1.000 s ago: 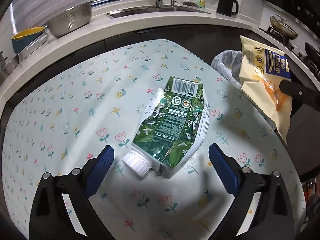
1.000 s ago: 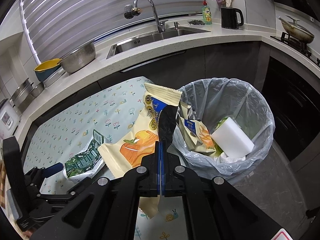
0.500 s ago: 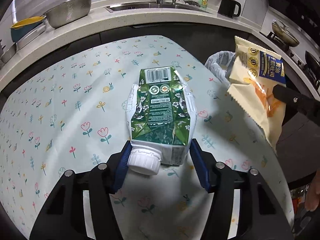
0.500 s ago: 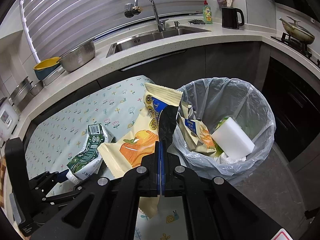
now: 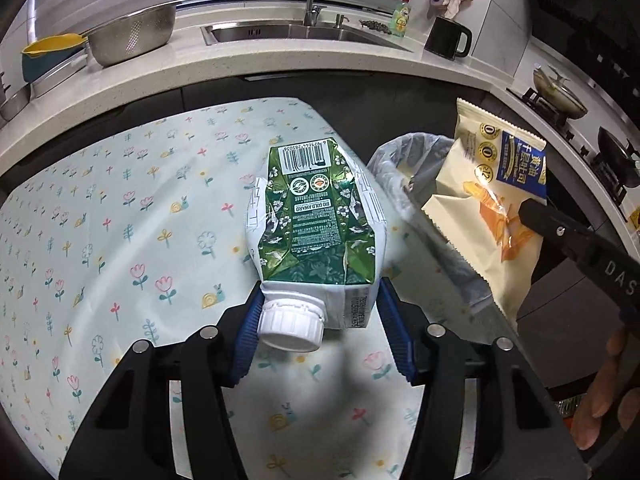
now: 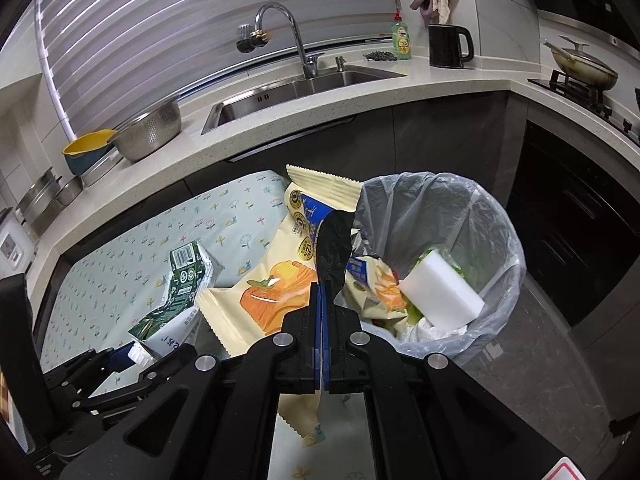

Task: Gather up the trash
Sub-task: 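Carry the carton and wrapper over the bin and open both tools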

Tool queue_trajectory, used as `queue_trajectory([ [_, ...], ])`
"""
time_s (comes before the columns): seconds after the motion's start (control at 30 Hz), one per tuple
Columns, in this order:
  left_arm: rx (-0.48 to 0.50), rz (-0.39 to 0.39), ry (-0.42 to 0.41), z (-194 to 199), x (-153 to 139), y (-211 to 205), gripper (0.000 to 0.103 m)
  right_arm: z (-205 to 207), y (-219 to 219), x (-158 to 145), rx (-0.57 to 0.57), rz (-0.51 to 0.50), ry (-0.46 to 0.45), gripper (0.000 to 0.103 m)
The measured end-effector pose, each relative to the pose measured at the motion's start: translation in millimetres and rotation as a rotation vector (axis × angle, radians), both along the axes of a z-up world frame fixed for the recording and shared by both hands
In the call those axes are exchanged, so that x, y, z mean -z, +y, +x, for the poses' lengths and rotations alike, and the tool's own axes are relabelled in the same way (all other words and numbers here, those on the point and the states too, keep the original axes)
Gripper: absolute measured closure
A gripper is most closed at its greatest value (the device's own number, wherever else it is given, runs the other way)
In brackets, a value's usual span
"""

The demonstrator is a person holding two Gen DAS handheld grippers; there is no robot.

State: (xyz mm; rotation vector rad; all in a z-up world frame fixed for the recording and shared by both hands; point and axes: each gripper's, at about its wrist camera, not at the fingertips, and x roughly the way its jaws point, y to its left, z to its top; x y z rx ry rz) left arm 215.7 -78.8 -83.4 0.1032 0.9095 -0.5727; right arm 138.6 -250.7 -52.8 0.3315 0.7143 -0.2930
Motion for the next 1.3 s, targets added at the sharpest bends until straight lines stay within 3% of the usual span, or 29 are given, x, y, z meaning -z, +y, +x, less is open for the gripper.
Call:
queue_trajectory([
  [0.4,0.111,-0.047,-0.014,-3,-23,-70,0.05,-16,-57,-12,0.11,-0.021,-0.026,0.102],
  [0.73,0.203,-0.037,0.004,-1,-15,-135,0.05,-20,-96,-9,0.18,-0.047,-0.015,0.102],
  [1.0,0.241,-0.035,0.022,9,-12,-162,0.049,-13,-116,-5,0.203,-0.06,-0.004,0.102],
  [1.13,0.212,-0.027,-0.006,12,-14,-160,0.031,-6,-116,-2,0.196,-0.062,0.0,0.102],
  [1.3,0.179,-0.032,-0.02,18,-18,-147,0.031,8,-114,1,0.176,-0.061,0.005,0.102],
])
